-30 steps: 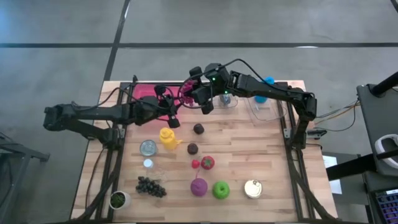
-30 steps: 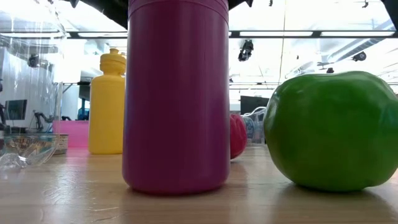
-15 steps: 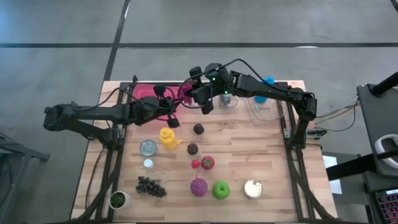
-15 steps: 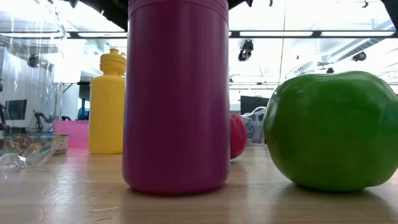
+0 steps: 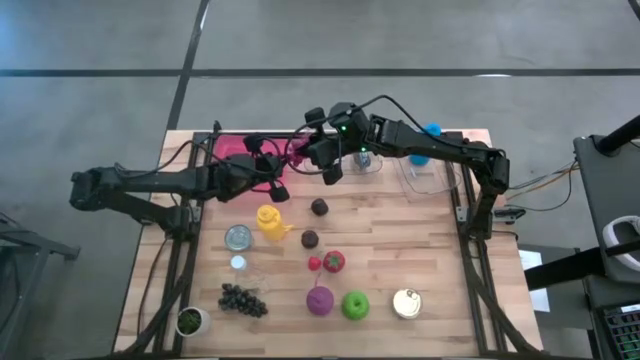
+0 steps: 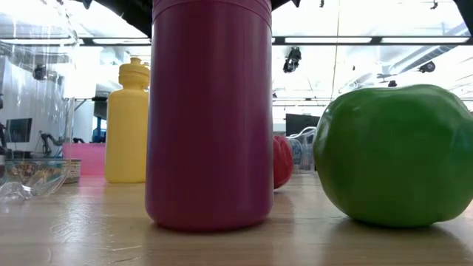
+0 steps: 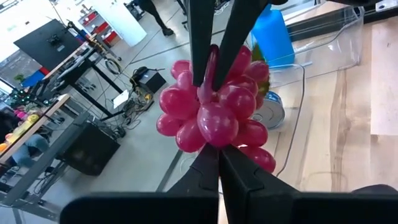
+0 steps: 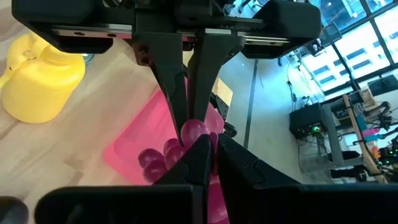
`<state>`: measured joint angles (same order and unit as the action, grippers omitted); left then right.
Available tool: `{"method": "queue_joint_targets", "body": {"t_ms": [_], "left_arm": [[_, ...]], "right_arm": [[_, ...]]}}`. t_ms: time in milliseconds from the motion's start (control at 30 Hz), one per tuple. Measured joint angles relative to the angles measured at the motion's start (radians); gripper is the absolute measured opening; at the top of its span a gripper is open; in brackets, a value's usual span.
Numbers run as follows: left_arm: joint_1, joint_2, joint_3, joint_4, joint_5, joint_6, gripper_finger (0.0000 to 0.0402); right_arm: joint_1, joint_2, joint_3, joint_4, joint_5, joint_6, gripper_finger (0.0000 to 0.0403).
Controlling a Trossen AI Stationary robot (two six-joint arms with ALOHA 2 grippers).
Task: Pick & Place Food Item
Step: Put the red grapes into the pink bin
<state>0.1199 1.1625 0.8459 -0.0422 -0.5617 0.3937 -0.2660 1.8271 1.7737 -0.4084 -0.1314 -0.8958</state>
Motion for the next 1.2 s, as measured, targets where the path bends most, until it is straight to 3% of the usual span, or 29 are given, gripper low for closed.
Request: {"method": "queue_joint_targets", "body": {"t_ms": [633,900,1200], "left_arm": [[0.046,-0.003,0.000,-0.043,-0.082,-0.009,0.0000],[0.135,-0.071,0.000,-0.254,-0.156,-0.103,0.0000],[0.282,-0.218,0.000,-0.411,-0.165,-0.204,0.0000]], "right_arm": [[0.007,-0.008,0.000,-0.003,0.002,0.033,0.0156],[0.002,-0.071,0.000,-0.140,0.080,0.089,0.0168],[-0.007,-0.129,0.000,-0.242,0.081,0.137,0.0155]]}}
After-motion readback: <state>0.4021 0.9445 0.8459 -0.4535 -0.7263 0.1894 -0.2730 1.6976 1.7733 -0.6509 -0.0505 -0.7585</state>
